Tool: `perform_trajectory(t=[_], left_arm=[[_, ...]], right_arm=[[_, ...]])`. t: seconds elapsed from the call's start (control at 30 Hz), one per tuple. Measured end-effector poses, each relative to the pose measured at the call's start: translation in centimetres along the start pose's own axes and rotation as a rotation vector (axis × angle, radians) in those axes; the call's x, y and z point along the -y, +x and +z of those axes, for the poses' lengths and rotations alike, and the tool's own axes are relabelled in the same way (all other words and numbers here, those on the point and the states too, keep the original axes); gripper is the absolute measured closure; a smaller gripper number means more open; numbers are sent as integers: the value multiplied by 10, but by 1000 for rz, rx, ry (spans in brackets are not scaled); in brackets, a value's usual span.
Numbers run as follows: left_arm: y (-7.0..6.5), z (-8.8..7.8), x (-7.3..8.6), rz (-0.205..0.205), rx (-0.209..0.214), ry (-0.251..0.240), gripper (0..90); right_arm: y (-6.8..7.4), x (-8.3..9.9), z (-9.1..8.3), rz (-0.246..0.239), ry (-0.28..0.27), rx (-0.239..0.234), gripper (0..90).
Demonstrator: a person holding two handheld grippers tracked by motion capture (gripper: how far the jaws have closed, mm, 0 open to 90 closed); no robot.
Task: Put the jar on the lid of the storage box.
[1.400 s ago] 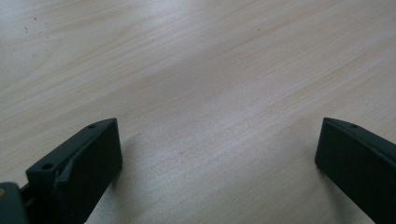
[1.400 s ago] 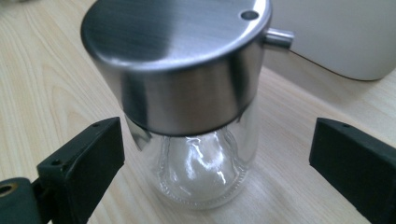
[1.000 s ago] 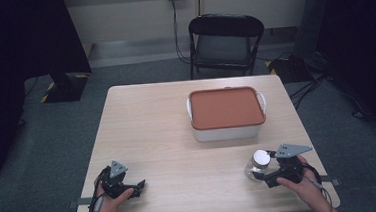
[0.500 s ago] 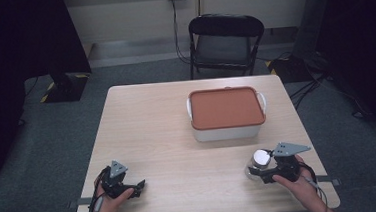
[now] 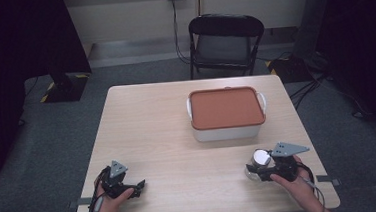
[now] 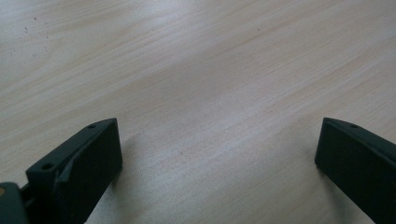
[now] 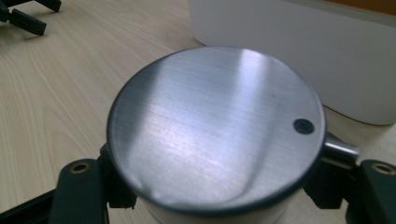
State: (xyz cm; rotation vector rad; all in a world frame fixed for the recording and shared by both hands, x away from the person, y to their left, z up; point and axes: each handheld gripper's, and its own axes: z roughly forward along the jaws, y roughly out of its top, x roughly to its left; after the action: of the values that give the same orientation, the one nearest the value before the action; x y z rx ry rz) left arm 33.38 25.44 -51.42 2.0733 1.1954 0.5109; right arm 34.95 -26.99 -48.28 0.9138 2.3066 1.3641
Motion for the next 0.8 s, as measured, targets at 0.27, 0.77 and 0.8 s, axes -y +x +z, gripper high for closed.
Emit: perform_trajectory(t=[0.27,0.77,0.8], left_arm=[[0,0,0,0,0,0,4],[0,0,0,0,0,0,4],[0,0,0,0,0,0,4]], right_arm=[[2,0,0,2,-19,-2,326],[1,-2,-1,-41,-11,-8,339],[2,-3,-1,-46,-7,-8,340]])
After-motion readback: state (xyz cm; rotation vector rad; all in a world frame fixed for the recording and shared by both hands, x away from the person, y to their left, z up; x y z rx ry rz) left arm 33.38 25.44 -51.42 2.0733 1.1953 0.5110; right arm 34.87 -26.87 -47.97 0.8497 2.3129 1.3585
